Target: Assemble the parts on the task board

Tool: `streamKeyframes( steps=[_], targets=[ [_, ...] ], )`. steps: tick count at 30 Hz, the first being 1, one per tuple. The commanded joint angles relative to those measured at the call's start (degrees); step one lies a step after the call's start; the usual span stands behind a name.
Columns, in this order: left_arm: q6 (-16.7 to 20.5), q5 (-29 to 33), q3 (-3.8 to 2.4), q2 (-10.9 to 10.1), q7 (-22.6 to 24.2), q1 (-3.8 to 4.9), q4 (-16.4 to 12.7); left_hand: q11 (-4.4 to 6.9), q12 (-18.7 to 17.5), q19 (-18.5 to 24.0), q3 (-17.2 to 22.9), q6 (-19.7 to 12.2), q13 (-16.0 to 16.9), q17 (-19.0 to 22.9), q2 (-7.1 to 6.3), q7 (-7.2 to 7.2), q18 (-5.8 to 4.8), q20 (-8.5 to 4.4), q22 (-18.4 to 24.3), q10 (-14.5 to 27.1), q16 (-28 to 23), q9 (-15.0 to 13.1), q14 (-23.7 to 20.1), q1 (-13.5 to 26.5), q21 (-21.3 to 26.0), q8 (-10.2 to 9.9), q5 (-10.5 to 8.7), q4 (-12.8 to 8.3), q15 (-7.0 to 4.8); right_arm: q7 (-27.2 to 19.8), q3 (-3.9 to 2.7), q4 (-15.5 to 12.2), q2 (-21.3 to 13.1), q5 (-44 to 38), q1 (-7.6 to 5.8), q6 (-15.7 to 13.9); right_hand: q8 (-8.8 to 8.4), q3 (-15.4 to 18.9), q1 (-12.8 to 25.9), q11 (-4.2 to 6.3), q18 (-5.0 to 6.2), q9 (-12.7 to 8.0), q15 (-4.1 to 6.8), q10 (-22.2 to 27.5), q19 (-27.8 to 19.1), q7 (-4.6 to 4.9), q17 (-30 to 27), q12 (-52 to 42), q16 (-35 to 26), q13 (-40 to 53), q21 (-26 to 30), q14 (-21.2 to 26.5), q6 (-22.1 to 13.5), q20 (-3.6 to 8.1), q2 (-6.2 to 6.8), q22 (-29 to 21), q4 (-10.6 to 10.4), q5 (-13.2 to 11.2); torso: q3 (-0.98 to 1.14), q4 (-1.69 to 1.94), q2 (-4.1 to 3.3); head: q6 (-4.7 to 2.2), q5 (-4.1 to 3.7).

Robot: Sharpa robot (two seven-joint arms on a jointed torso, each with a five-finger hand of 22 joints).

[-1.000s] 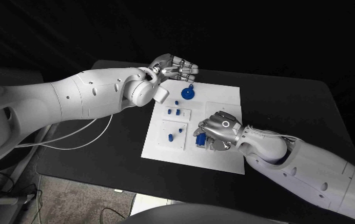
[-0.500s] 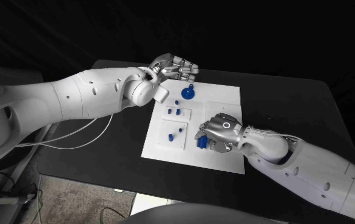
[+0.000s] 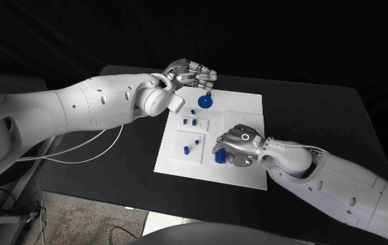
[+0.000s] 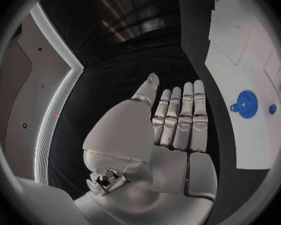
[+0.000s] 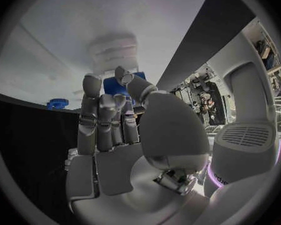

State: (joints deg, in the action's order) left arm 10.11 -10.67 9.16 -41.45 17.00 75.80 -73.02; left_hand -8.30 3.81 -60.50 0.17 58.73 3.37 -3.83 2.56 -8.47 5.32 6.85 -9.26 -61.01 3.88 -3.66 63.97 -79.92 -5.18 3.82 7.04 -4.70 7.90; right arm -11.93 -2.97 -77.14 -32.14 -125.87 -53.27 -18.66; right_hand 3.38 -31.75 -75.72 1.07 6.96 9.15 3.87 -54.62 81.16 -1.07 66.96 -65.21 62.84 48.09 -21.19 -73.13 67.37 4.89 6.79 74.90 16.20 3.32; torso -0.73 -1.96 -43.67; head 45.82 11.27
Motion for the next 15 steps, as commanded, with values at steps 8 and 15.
streamKeyframes(
  steps=[8,15],
  targets=[
    [-0.83,-0.28,-0.04,0.24,0.37,0.17,-0.01,-0.19,-0.21,-0.29,0.03,-0.5,-0.04,0.03,-0.07,-0.06,-0.04,0.03,0.05,0.39,-0.36,0.06,-0.29,-0.12,-0.37,-0.17,-0.36,0.24,-0.06,0.25,0.03,0.95,0.63,-0.27,0.06,1.42,0.21,0.88,-0.31,0.08,0.62,-0.73,-0.09,1.06,-0.59,3.59,-0.6,0.49,-1.07,-0.33,0.85,1.33,0.71,-0.07,-0.31,1.07,0.04,0.3,-0.1,0.0,-0.31,0.06,-0.23],
    [-0.86,-0.28,-0.05,0.09,0.28,0.18,-0.16,-0.2,-0.2,-0.29,0.0,-0.55,-0.04,0.03,-0.06,-0.07,-0.04,0.05,0.17,0.42,-0.37,0.05,-0.32,-0.06,-0.39,-0.14,-0.36,0.3,-0.05,1.15,0.04,1.56,0.72,-0.62,0.06,1.99,0.19,0.34,-0.53,0.12,0.54,-2.44,-0.22,1.68,-0.99,2.94,-1.35,1.08,-2.0,-0.89,1.28,2.33,-3.81,-0.19,0.45,1.1,0.08,0.39,-0.1,-0.05,-0.19,0.33,-0.12]
  ],
)
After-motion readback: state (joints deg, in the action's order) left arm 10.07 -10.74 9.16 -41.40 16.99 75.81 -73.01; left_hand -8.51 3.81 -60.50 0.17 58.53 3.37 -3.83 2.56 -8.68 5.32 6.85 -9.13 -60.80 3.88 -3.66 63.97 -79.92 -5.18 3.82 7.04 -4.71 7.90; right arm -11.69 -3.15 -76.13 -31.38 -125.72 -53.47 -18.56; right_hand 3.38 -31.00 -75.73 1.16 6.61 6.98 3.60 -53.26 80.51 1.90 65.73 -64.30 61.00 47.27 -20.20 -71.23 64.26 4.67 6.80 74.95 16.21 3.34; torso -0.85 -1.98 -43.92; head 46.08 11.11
